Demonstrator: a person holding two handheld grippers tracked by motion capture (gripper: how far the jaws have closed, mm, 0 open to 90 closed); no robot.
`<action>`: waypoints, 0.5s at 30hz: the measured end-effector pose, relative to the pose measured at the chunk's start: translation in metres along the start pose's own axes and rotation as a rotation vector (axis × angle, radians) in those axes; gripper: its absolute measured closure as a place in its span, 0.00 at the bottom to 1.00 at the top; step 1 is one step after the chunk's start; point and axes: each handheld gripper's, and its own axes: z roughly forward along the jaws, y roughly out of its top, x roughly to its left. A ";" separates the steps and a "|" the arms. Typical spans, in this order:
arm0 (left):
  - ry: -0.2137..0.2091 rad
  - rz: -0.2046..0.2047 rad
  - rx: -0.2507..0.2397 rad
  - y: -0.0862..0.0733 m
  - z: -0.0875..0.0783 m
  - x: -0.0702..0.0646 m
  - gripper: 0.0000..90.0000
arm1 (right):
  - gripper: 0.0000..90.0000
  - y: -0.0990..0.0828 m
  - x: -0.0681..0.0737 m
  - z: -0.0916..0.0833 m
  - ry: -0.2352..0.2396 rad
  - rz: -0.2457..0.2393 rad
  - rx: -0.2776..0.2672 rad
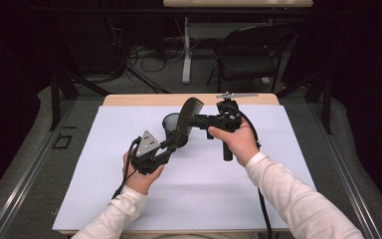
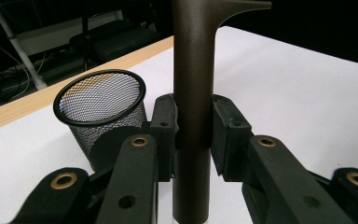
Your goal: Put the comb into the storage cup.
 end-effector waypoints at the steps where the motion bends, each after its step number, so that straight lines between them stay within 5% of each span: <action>1: -0.003 0.003 0.002 0.000 0.000 0.000 0.81 | 0.64 0.000 0.000 0.000 -0.001 -0.001 0.000; 15: -0.012 0.017 0.006 -0.002 0.002 -0.006 0.81 | 0.74 0.000 0.000 0.002 -0.001 0.022 0.022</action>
